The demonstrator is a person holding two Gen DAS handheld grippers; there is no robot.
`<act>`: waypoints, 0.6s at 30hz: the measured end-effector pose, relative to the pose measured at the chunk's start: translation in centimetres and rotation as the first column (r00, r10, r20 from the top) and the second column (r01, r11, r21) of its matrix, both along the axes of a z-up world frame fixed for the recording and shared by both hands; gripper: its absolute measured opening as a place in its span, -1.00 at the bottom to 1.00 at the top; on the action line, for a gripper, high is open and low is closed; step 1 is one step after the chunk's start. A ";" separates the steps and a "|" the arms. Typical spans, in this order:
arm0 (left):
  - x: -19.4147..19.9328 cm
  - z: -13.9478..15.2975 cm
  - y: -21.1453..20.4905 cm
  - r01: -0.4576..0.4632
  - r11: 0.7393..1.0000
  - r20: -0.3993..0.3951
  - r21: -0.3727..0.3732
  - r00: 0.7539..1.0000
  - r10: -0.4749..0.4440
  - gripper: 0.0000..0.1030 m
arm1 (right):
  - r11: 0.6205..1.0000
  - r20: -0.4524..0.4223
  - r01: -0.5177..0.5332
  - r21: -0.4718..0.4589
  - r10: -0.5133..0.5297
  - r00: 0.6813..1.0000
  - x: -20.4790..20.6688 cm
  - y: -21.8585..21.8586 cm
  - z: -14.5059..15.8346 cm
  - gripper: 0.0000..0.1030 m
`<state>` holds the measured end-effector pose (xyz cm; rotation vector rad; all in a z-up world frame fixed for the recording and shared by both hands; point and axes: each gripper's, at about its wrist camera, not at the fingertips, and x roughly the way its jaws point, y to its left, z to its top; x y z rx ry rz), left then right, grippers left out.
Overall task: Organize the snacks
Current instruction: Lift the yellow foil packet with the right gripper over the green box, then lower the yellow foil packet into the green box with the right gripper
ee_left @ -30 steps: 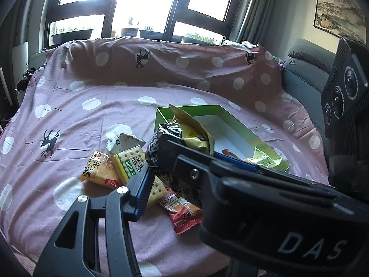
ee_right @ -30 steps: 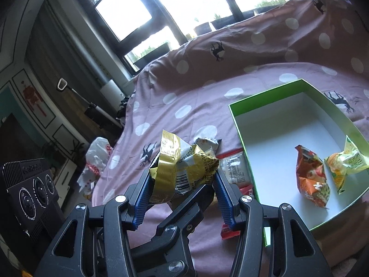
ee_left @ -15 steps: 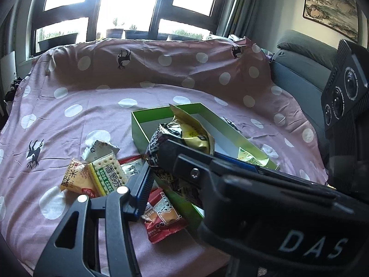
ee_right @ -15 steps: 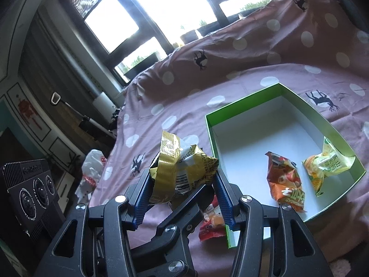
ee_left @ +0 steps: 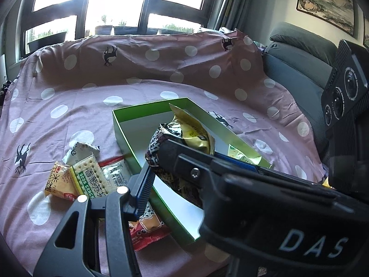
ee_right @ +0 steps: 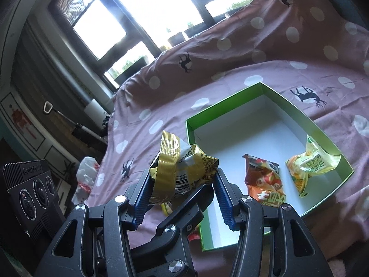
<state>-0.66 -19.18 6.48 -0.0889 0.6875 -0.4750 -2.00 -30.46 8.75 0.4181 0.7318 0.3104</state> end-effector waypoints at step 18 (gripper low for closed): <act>1.1 -0.4 -1.6 0.047 0.999 -0.023 0.011 0.999 -0.047 -0.07 | 0.999 -0.018 0.050 0.008 -0.050 0.999 0.5 -1.7 -0.4 0.07</act>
